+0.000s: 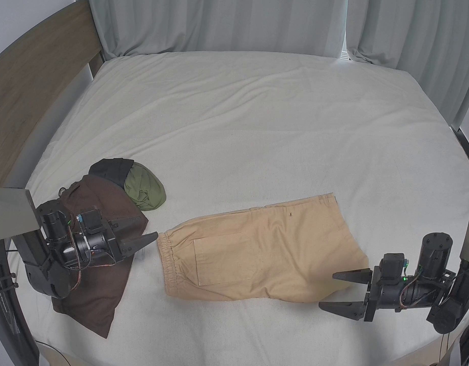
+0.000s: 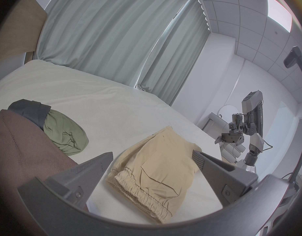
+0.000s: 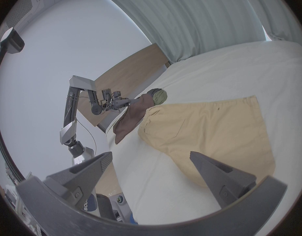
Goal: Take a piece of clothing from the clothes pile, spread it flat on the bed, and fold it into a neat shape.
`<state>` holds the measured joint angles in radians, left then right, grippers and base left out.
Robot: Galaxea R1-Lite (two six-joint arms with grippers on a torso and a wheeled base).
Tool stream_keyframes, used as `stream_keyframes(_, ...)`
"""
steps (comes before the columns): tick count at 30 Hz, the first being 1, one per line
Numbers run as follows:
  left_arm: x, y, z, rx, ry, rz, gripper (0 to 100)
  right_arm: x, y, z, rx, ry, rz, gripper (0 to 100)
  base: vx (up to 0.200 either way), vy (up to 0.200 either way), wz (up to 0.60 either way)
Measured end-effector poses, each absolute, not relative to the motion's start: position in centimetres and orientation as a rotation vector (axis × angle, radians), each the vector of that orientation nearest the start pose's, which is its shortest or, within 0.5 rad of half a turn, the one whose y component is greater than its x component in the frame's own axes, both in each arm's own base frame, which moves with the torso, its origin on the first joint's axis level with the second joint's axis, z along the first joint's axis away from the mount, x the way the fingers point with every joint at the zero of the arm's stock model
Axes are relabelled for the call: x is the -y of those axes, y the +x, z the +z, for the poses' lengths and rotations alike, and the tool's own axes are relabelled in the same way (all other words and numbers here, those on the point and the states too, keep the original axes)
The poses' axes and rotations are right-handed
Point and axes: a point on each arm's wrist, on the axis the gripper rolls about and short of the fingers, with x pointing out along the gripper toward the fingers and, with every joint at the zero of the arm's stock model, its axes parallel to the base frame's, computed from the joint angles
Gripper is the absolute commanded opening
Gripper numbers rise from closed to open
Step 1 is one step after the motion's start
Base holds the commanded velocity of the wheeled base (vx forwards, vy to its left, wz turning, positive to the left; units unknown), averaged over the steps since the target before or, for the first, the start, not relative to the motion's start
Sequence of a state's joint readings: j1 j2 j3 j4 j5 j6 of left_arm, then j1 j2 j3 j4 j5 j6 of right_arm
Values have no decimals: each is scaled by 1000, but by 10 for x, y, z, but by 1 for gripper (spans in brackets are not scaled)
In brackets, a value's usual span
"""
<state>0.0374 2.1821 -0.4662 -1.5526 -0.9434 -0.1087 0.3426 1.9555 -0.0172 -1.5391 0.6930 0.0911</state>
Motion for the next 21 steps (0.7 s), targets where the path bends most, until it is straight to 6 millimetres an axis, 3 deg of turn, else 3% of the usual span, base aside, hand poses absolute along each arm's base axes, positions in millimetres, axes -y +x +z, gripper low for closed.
stream_keyframes(10, 7, 306, 48, -197, -158, -921, 100, -68, 212, 67, -348, 179, 912, 100, 0, 0, 0)
stream_keyframes(21, 8, 300, 52, -188, -139, -939, 100, -64, 225, 77, -292, 208, 878, 100, 0, 0, 0)
